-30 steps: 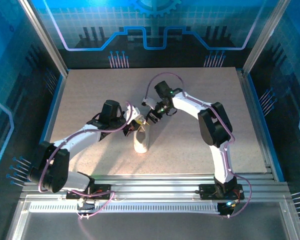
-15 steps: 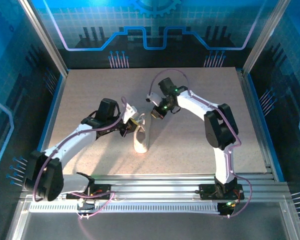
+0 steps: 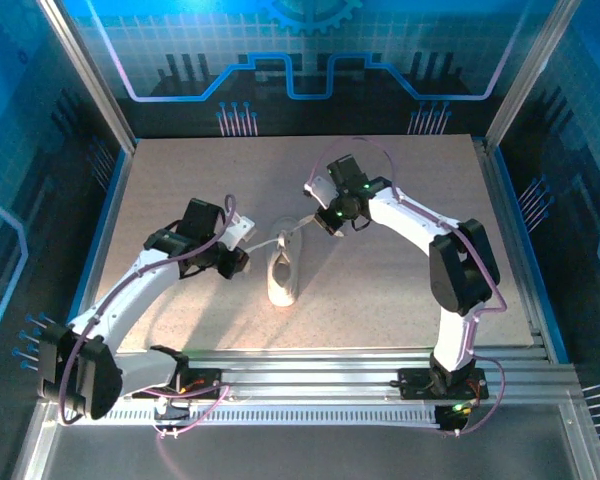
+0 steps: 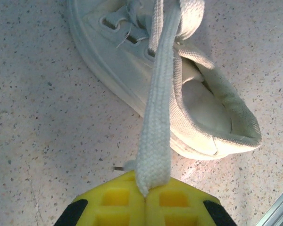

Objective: Tie the shoes

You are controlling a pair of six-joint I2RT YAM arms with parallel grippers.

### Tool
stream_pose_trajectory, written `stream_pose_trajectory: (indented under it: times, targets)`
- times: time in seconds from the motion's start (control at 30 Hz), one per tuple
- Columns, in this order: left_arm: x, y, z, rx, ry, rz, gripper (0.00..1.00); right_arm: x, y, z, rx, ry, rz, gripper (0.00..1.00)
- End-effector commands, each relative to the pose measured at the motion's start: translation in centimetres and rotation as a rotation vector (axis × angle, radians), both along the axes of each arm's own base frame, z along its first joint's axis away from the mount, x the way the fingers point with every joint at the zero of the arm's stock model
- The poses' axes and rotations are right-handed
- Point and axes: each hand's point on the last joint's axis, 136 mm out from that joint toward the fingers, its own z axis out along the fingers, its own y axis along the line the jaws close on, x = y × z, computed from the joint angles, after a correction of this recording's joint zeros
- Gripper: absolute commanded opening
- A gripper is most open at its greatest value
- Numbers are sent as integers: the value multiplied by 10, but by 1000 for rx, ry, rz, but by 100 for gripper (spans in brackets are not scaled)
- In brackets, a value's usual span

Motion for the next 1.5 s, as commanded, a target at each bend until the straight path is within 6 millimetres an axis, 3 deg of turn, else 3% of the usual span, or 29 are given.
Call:
stream_pose_trajectory:
  times: [0.0, 0.13, 0.3, 0.47, 0.5, 0.57, 0.63, 0.7, 0.83, 0.93, 1.07, 1.13, 1.2, 1.33, 1.4, 1.47]
  targets:
    - [-14, 2, 2, 1, 79, 10, 0, 8, 3, 21, 49, -37, -28, 0]
    - [-17, -26, 16, -147, 136, 58, 0, 9, 29, 35, 103, -26, 41, 0]
    - [-16, -99, 32, -338, 131, 30, 0, 9, 76, 48, 175, 25, 164, 0]
    - [-4, -169, 12, -344, 130, -35, 0, -6, 122, 54, 259, 99, 301, 0]
    - [0, -179, 8, -337, 129, -36, 4, -8, 128, 53, 275, 116, 311, 0]
    - [4, -191, 3, -325, 130, -57, 21, -9, 133, 53, 313, 144, 308, 3]
    - [9, -190, 8, -317, 104, -58, 37, -9, 133, 56, 342, 158, 296, 12]
    - [7, -184, 19, -309, 63, -82, 50, -8, 130, 64, 372, 147, 283, 29]
    - [-1, -160, 37, -306, 30, -102, 55, -7, 115, 83, 455, 173, 250, 46]
    - [0, -136, 52, -351, 16, -62, 59, -6, 97, 93, 505, 179, 203, 52]
    - [16, -93, 68, -399, -34, 92, 64, -17, 68, 94, 528, 141, 157, 56]
    - [30, -68, 68, -407, -54, 205, 64, -28, 53, 84, 483, 109, 154, 58]
    - [34, -57, 64, -405, -86, 184, 63, -44, 39, 64, 394, 79, 181, 59]
    - [26, -55, 49, -234, -252, -117, 67, -71, 21, 19, 205, 92, 231, 61]
    - [34, -39, 33, -91, -343, -181, 68, -81, 19, 2, 142, 116, 256, 61]
    - [36, -28, 20, -54, -359, -268, 69, -87, 23, -10, 102, 127, 279, 62]
